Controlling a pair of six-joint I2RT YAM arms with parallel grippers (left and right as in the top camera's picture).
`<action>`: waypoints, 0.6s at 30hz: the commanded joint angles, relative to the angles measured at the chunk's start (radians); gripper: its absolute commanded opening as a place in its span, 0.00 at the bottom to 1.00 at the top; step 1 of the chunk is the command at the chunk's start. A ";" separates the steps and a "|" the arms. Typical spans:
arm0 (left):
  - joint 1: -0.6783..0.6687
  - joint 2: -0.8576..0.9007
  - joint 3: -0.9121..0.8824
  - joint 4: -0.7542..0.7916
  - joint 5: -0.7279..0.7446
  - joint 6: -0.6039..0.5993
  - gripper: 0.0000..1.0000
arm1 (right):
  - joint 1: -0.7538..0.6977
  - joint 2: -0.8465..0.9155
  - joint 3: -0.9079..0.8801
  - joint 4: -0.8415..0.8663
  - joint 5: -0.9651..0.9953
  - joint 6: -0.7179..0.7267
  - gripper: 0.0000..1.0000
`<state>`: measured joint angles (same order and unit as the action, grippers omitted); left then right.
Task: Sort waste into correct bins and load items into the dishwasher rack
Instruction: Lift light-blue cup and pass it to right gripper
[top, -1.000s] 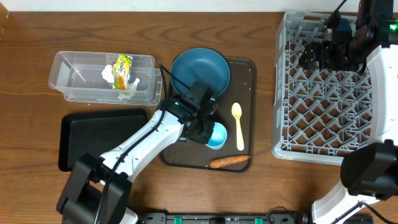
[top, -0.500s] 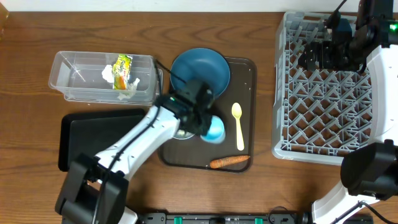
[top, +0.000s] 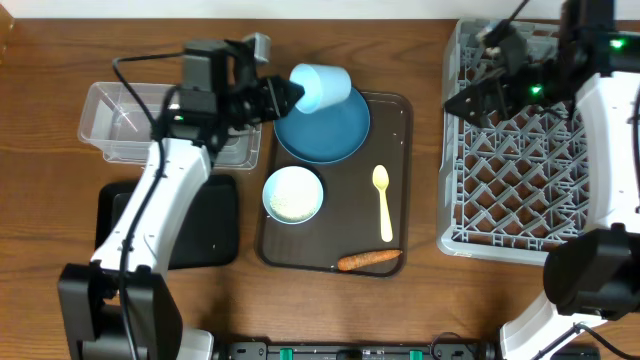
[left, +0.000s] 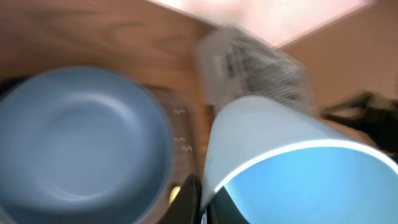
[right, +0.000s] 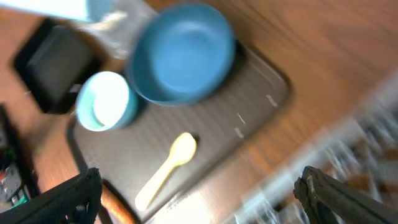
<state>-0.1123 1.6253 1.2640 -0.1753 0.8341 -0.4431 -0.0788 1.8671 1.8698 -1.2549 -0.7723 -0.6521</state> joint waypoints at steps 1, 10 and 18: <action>0.034 0.051 0.014 0.062 0.375 -0.060 0.06 | 0.045 0.009 -0.063 0.045 -0.246 -0.204 0.99; 0.027 0.122 0.014 0.179 0.621 -0.087 0.06 | 0.187 0.010 -0.180 0.304 -0.457 -0.209 0.99; 0.026 0.122 0.014 0.227 0.625 -0.121 0.06 | 0.317 0.010 -0.180 0.418 -0.459 -0.209 0.93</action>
<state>-0.0860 1.7508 1.2640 0.0433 1.4151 -0.5468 0.2043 1.8698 1.6939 -0.8532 -1.1801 -0.8471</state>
